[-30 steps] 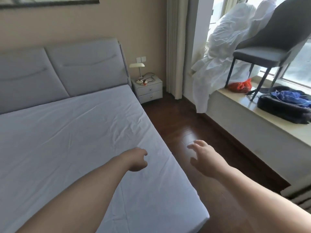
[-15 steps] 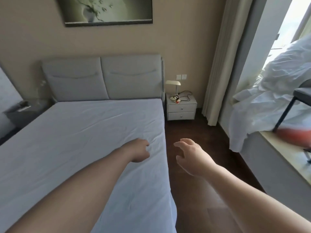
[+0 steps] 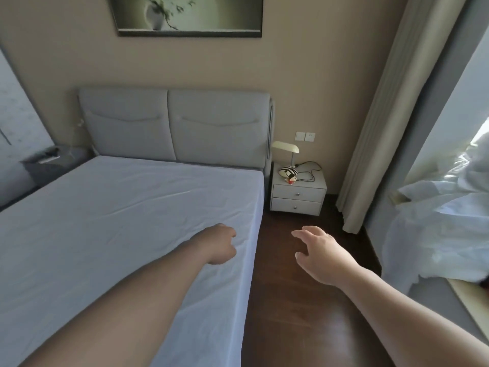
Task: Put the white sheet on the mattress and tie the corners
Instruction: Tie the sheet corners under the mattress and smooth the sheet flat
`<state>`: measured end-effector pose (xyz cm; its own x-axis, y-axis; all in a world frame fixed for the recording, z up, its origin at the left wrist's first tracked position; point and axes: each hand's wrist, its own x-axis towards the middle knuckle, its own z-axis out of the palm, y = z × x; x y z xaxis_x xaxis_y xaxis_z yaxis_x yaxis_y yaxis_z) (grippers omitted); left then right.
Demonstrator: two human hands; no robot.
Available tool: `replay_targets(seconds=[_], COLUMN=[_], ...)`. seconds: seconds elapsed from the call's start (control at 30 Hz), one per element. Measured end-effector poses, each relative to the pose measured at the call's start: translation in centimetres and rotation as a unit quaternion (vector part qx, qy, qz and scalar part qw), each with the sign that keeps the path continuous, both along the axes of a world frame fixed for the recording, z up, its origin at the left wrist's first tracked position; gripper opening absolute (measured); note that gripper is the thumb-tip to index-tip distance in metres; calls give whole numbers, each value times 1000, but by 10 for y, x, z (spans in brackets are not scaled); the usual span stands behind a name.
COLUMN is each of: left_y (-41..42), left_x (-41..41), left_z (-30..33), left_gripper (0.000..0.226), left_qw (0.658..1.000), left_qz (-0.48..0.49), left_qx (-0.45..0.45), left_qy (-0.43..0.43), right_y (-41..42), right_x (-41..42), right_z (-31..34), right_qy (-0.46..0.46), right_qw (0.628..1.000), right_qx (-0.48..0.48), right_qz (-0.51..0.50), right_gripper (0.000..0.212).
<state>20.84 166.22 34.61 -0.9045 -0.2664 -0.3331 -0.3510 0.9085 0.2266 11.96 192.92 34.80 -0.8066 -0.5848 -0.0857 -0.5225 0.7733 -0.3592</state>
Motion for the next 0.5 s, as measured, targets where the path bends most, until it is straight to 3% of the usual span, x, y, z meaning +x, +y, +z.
replay_targets(seconds=[0.33, 0.5], left_y=[-29, -80], left_x=[-224, -308], left_z=[29, 8], left_gripper=[59, 60], left_qw=[998, 996], left_qz=[65, 87], left_qx=[-4, 10], left_qy=[19, 8], right_y=[-66, -134], right_x=[-284, -384], right_z=[23, 0], right_qy=[-44, -79], right_qw=[997, 993], right_qx=[-48, -11], right_qz=[44, 90], right_gripper=[60, 60])
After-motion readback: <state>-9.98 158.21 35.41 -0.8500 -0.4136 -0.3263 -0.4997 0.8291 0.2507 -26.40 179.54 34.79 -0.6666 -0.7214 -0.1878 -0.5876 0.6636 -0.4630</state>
